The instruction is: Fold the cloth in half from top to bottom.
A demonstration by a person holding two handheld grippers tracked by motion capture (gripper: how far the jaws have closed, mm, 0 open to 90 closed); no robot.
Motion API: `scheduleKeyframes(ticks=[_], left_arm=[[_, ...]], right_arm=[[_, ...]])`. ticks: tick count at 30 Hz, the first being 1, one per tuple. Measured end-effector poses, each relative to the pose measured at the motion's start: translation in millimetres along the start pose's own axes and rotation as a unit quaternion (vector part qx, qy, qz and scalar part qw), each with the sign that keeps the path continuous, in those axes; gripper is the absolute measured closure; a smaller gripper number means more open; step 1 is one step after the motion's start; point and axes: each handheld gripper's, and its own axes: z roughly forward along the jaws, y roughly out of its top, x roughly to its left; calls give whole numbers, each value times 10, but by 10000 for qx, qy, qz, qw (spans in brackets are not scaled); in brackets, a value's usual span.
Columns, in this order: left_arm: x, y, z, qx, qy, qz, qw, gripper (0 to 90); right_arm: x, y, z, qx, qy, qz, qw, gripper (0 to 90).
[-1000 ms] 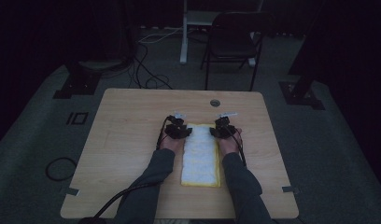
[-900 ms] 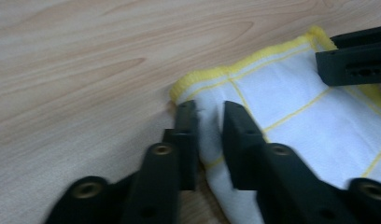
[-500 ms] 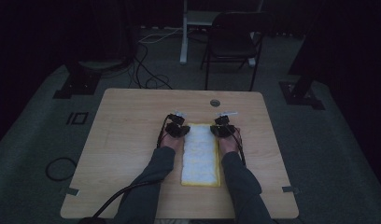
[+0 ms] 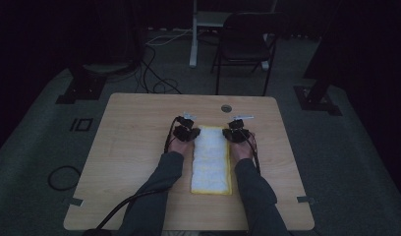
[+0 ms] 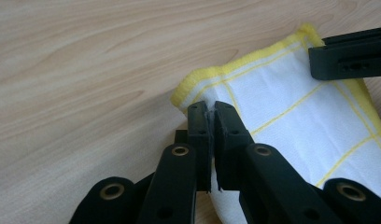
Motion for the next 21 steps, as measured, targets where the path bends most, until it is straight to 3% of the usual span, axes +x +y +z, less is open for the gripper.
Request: scheduleKeyframes(ticks=[21], left_arm=[[-69, 146, -213, -326, -119, 223, 9992, 868]], right_arm=[[19, 91, -195, -285, -9, -188, 9994, 848]])
